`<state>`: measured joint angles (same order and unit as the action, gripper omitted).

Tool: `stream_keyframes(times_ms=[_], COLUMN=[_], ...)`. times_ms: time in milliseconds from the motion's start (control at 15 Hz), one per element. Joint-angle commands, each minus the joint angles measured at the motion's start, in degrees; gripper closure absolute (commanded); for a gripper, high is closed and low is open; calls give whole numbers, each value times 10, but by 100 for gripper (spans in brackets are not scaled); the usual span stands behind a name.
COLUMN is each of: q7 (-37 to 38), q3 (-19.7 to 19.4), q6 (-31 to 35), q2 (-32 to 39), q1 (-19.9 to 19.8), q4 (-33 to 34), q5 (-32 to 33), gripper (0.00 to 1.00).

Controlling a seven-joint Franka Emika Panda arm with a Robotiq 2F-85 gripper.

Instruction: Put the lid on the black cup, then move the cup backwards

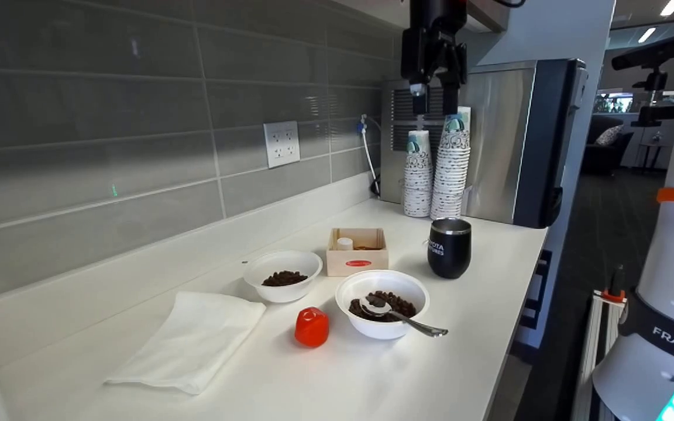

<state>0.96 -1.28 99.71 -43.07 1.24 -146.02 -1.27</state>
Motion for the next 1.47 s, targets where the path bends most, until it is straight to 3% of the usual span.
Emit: stream_keyframes(times_ms=[0, 267, 533, 1400], q7=[-8, -29, -41, -41], q3=[-44, -107, -145, -173], q6=[64, 175, 272, 360], q2=[7, 68, 152, 359], q1=[-52, -97, -115, -146], q4=[-8, 8, 33, 45], q5=[13, 4, -8, -51], gripper=[0, 0, 0, 0])
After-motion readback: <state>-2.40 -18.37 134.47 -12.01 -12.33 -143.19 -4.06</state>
